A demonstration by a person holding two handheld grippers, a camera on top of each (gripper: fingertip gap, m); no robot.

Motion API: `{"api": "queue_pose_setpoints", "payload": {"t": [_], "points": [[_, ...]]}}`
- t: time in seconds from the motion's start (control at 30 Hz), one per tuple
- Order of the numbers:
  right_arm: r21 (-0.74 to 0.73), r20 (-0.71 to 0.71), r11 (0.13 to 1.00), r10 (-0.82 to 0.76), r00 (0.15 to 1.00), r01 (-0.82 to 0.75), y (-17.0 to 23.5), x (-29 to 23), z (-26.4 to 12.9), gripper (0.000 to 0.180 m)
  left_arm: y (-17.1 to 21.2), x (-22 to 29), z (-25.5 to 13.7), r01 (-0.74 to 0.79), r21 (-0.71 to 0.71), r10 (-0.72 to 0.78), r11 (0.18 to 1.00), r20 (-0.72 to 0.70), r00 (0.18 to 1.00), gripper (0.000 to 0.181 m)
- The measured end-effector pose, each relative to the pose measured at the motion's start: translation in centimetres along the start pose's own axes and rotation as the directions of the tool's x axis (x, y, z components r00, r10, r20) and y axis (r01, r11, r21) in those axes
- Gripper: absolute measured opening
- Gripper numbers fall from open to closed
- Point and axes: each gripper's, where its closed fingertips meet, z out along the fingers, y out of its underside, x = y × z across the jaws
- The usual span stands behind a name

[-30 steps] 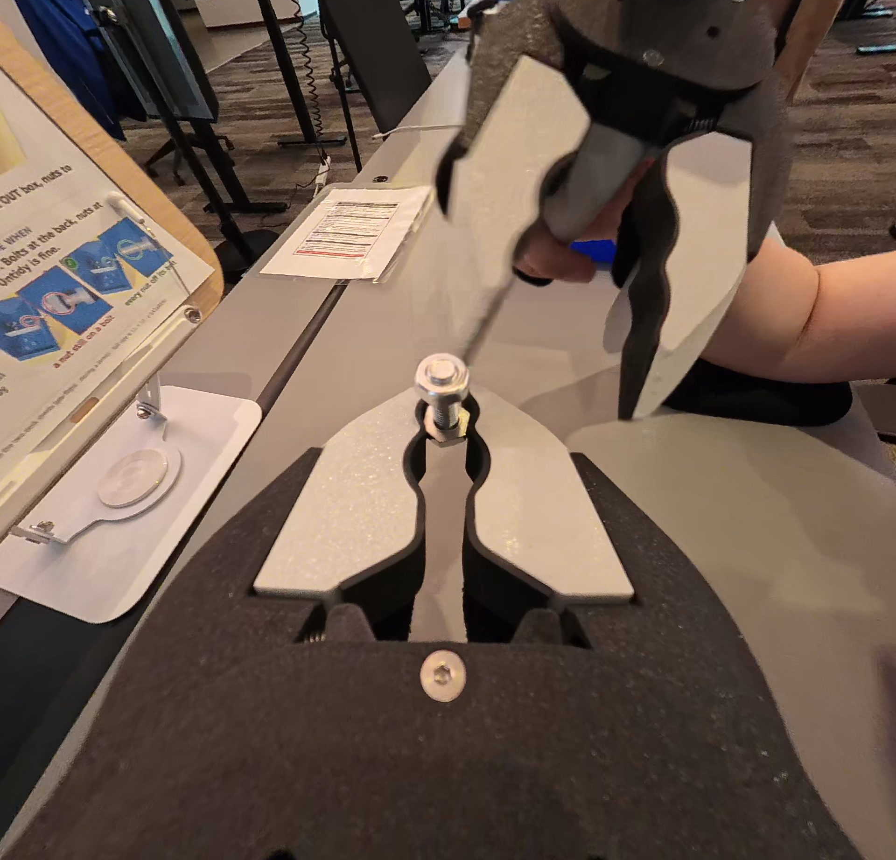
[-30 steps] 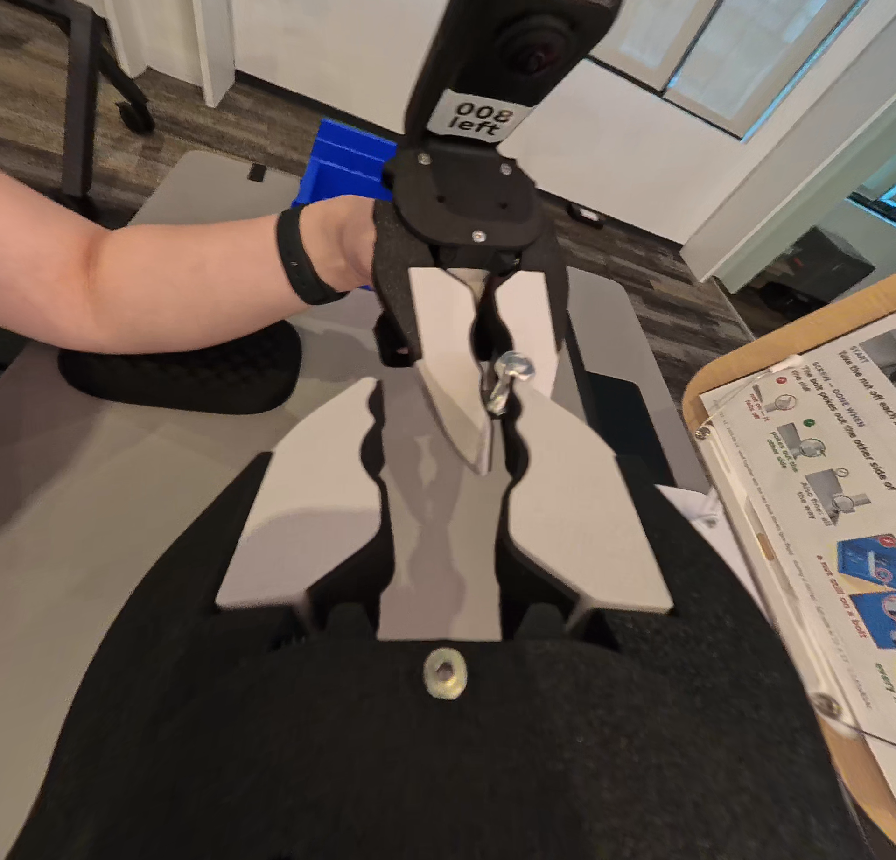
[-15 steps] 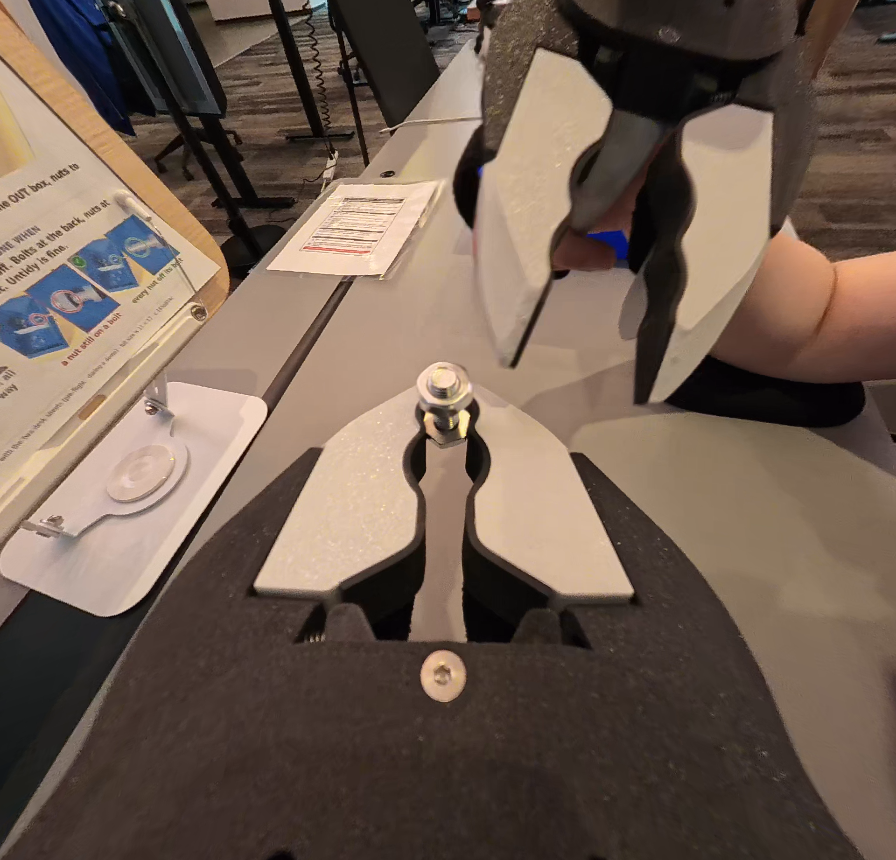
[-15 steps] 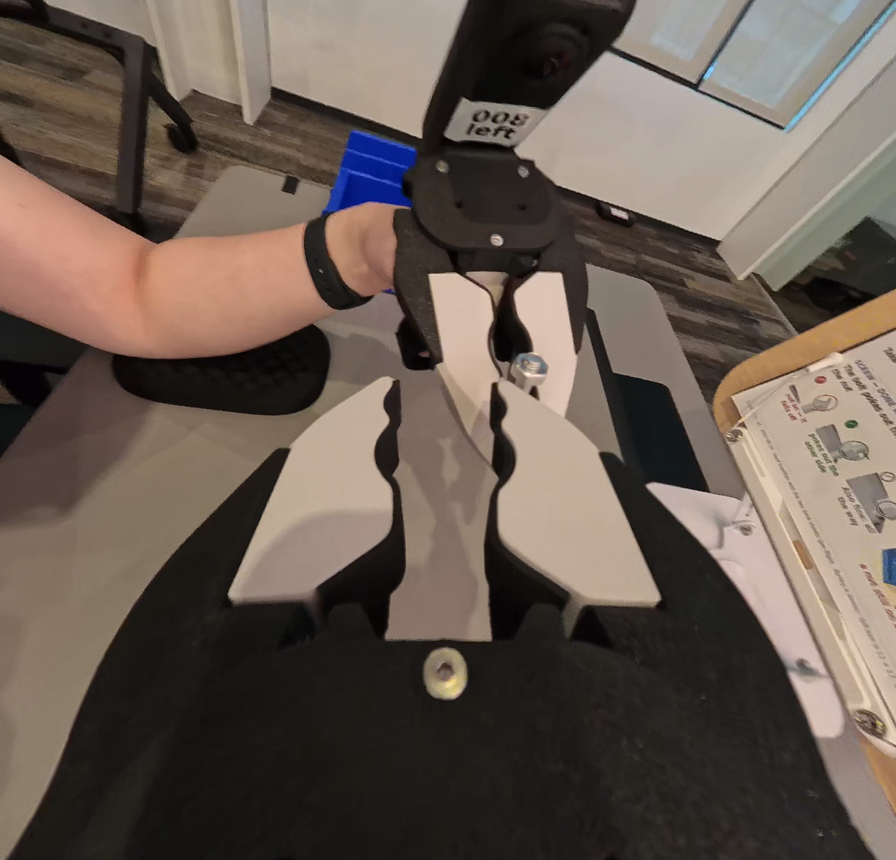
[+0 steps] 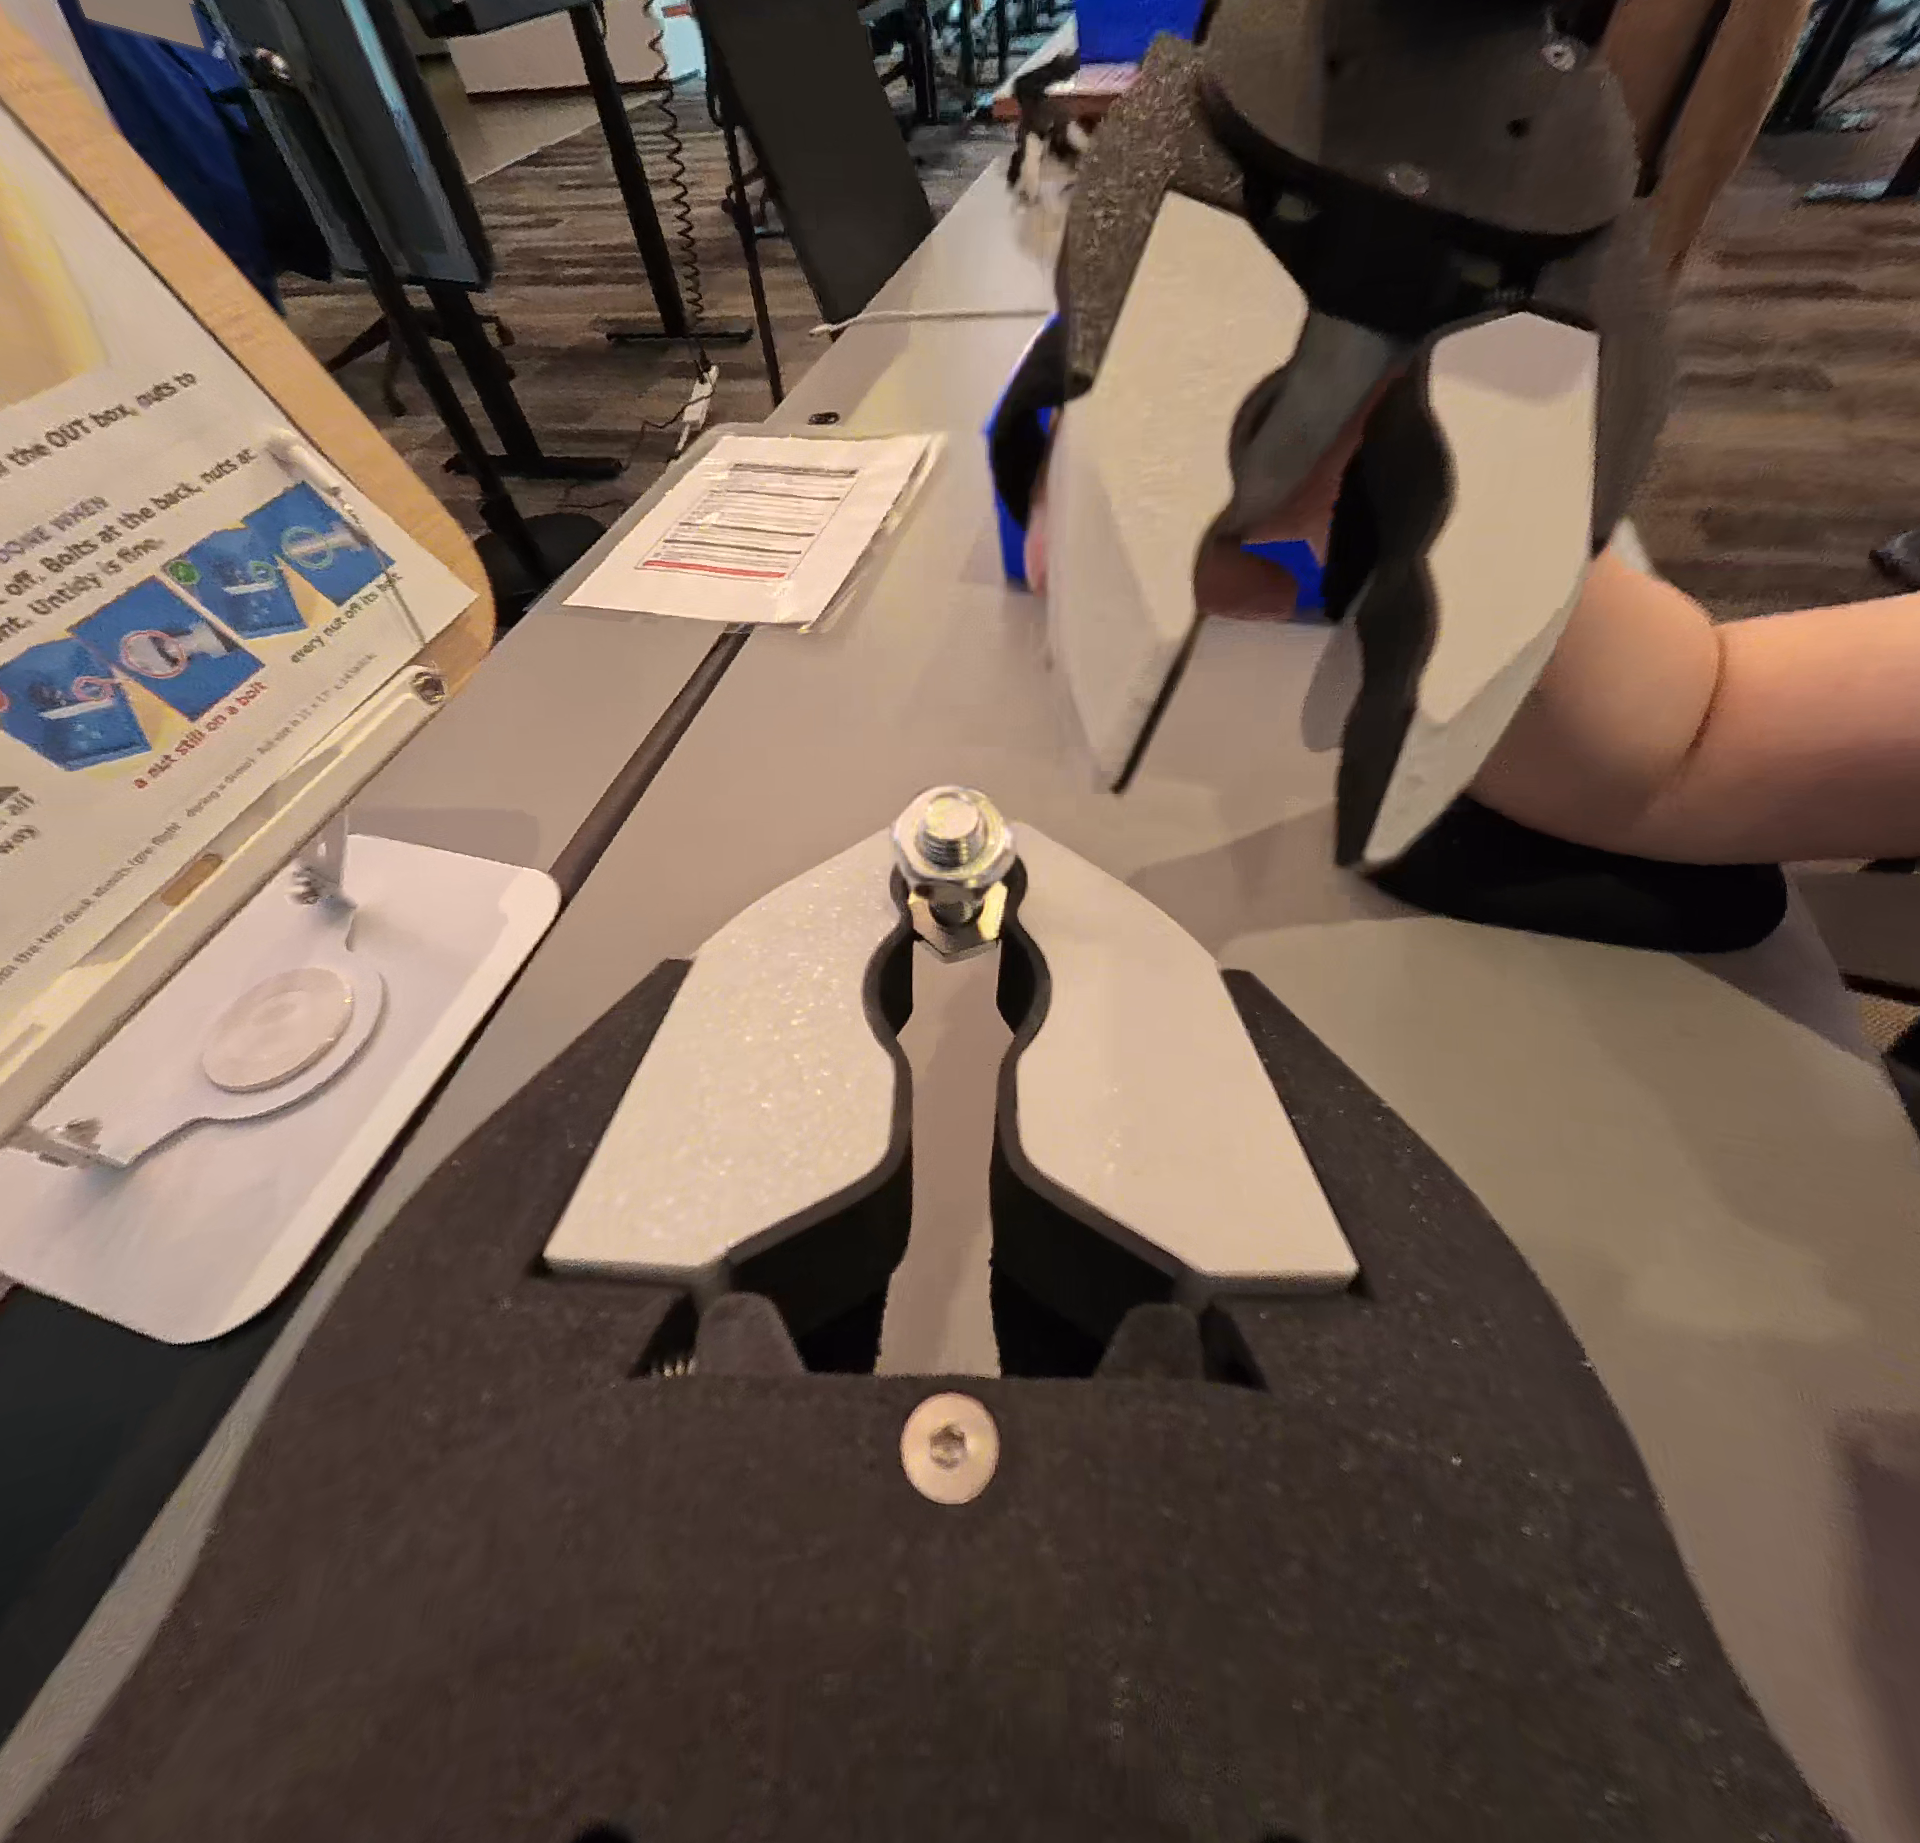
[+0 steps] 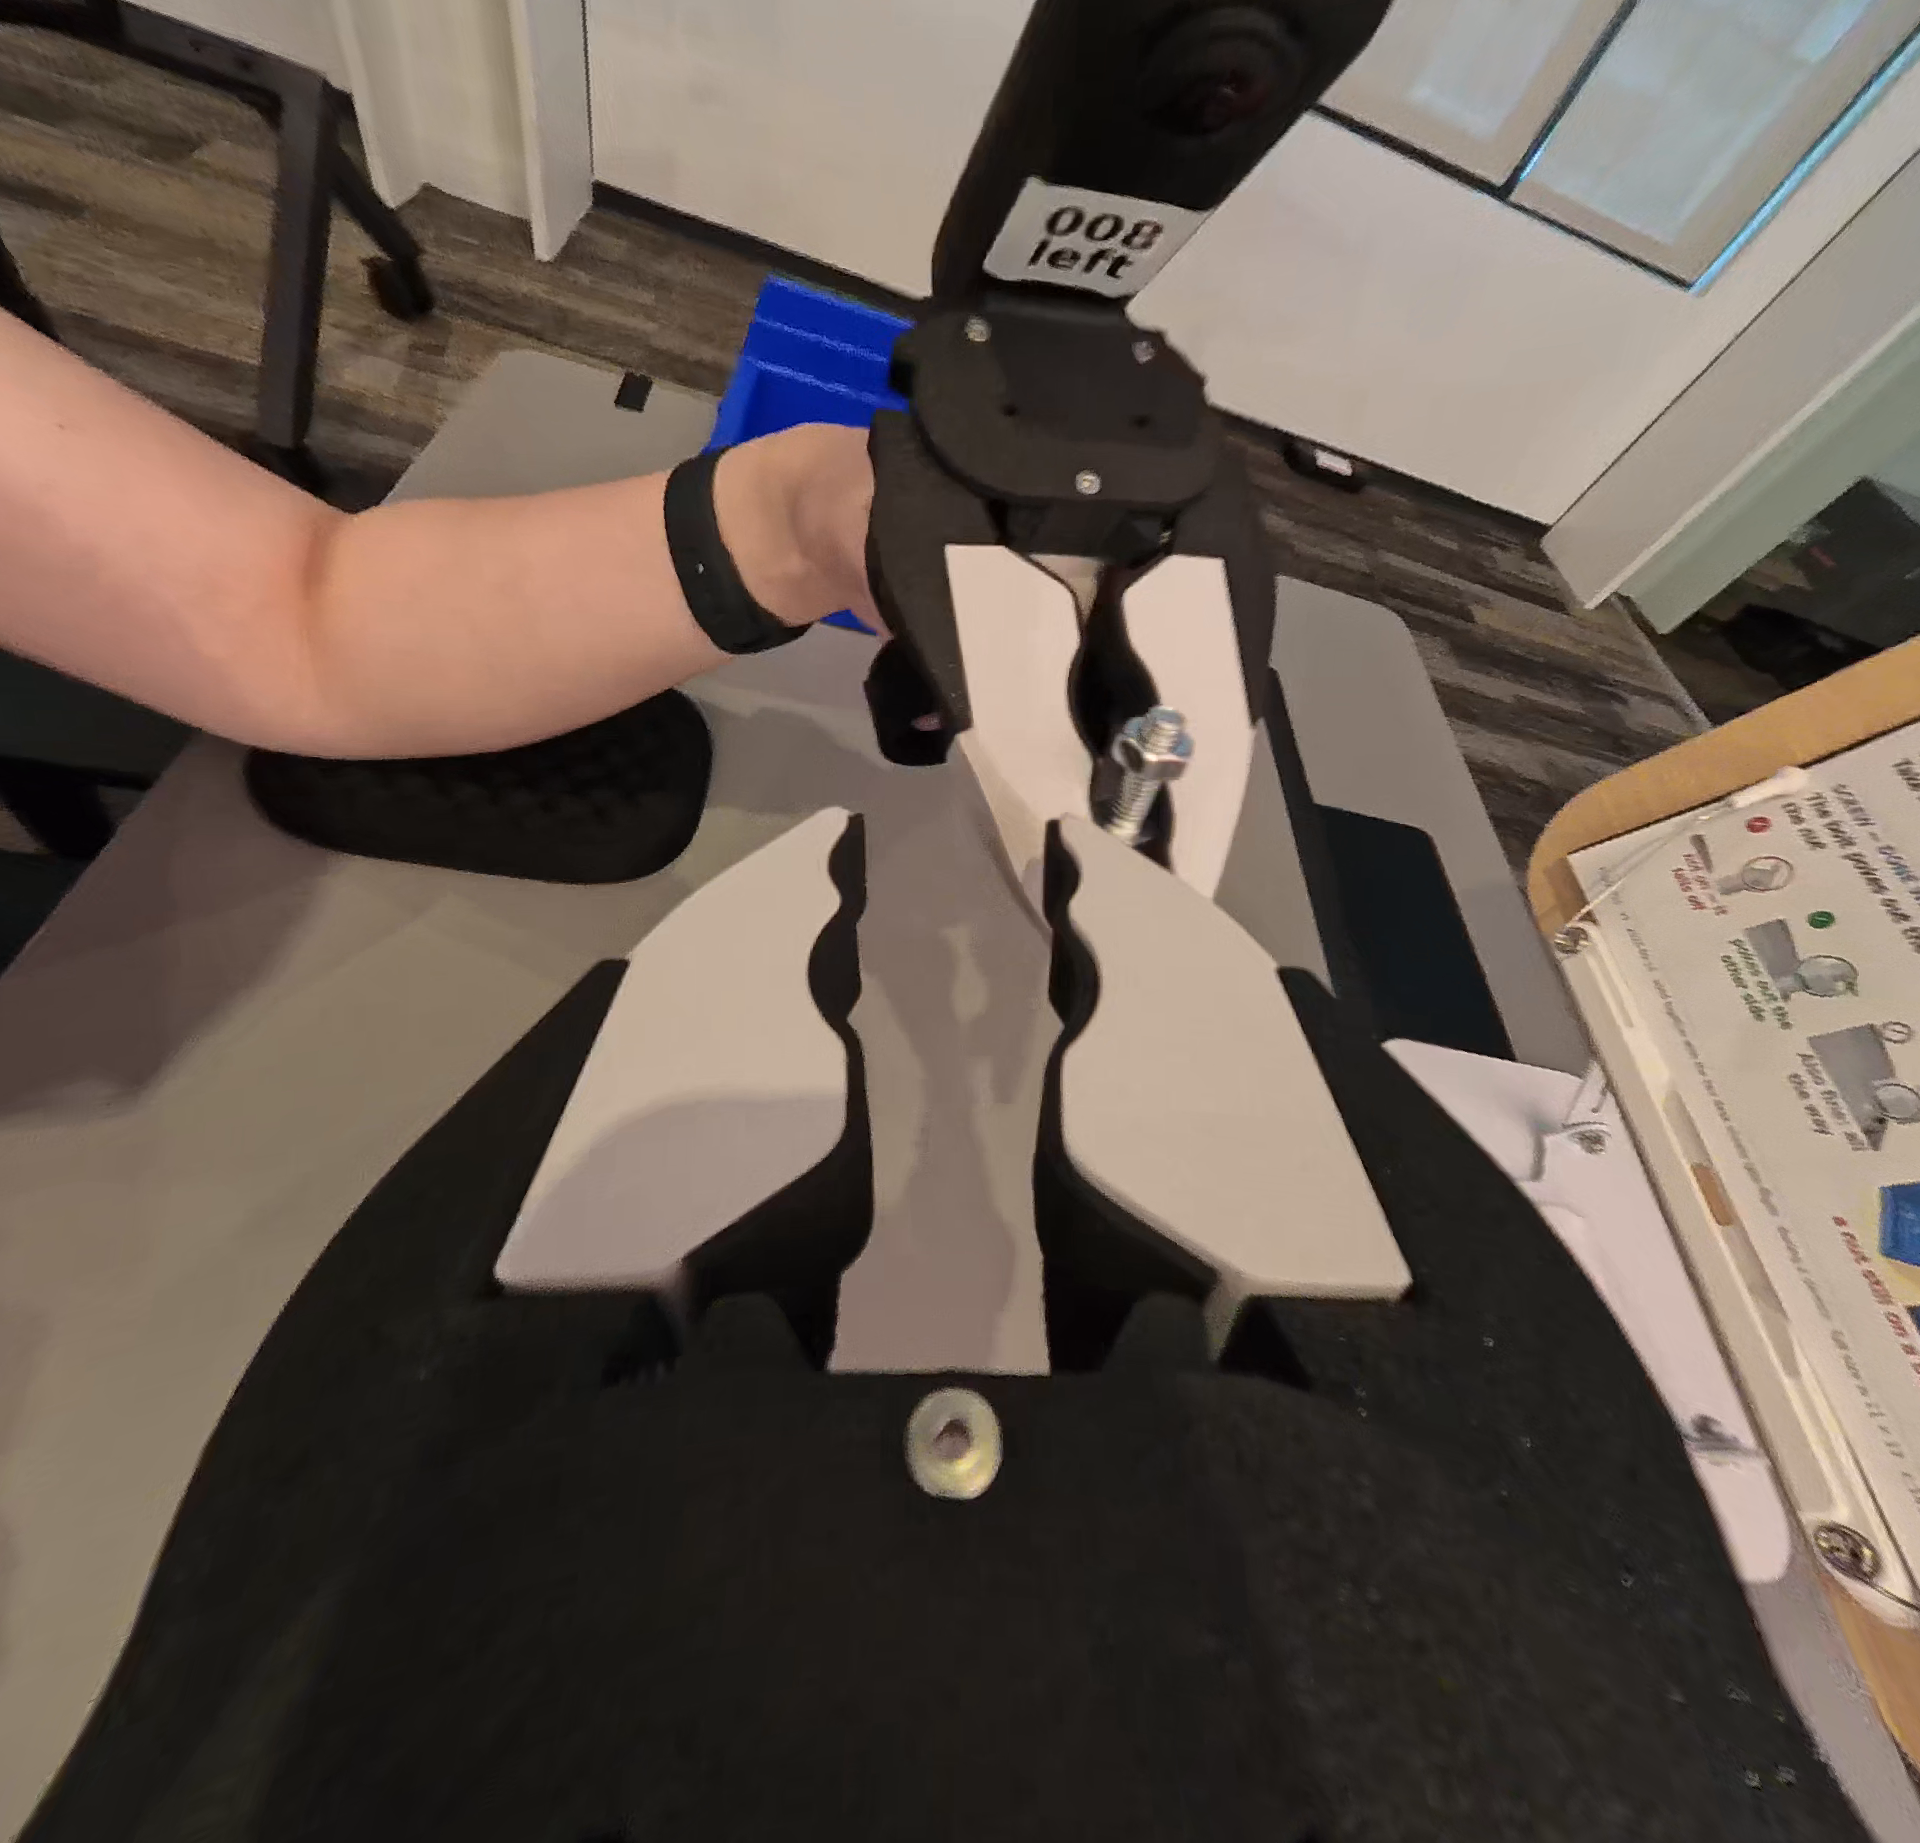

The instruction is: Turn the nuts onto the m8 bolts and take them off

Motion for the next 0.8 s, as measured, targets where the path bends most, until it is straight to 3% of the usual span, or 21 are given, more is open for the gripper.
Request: {"api": "queue_pose_setpoints", "payload": {"t": [0.17, 0.43, 0.8], "points": [[0.053, -0.15, 0.999, 0.014, 0.989, -0.006, -0.8, 2.4, -0.2, 0.035, 0.2, 0.8, 0.2, -0.031, -0.023, 0.031, 0.999, -0.026, 0.999, 0.011], [0.039, -0.158, 0.999, 0.002, 0.987, 0.005, -0.5, 2.4, 0.8, 0.012, 0.8, 1.6, 1.3, -0.066, -0.077, 0.063, 0.995, -0.043, 0.997, 0.011], [0.116, -0.091, 0.988, 0.111, 0.99, -0.1, -0.9, 2.5, 0.4, 0.006, 0.2, 2.1, 1.0, -0.066, -0.039, 0.064, 0.997, -0.063, 0.996, 0.011]]}}
